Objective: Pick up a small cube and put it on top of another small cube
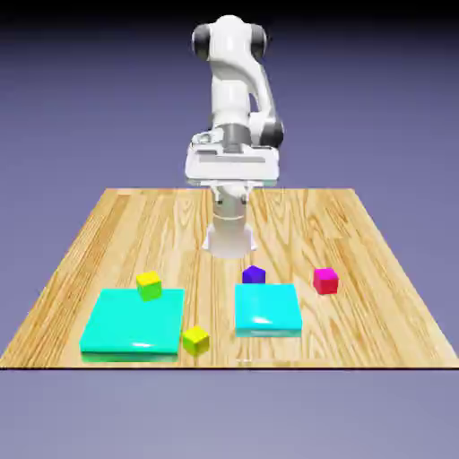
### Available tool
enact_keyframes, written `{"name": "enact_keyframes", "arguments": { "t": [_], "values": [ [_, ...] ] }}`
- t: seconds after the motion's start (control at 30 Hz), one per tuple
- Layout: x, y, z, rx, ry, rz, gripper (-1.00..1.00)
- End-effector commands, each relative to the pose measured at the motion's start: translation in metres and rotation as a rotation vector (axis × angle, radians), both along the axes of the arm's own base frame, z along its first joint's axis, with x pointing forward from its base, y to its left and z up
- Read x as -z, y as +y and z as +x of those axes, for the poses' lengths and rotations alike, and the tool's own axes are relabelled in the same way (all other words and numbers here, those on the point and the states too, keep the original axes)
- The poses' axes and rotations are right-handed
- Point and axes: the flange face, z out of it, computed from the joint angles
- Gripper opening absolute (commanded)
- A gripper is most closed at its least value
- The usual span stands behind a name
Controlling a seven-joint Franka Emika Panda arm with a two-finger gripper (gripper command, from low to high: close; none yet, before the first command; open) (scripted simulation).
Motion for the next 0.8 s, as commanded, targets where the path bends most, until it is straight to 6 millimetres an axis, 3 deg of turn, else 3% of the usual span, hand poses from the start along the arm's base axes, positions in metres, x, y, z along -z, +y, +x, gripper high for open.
{"name": "enact_keyframes", "arguments": {
  "t": [0.0, 0.1, 0.23, 0.33, 0.47, 0.6, 0.67, 0.77],
  "values": [
    [0.014, 0.021, 0.003, -0.071, 0.056, -0.045, 0.00],
    [0.057, 0.084, 0.003, -0.288, 0.217, -0.184, 0.00],
    [0.115, 0.162, -0.019, -0.582, 0.409, -0.378, 0.00],
    [0.157, 0.213, -0.050, -0.803, 0.536, -0.532, 0.00],
    [0.209, 0.270, -0.106, -1.096, 0.680, -0.747, 0.00],
    [0.254, 0.311, -0.174, -1.384, 0.790, -0.972, 0.00],
    [0.255, 0.312, -0.176, -1.395, 0.794, -0.980, 0.00],
    [0.294, 0.301, -0.172, -1.392, 0.792, -0.982, 0.00]
  ]
}}
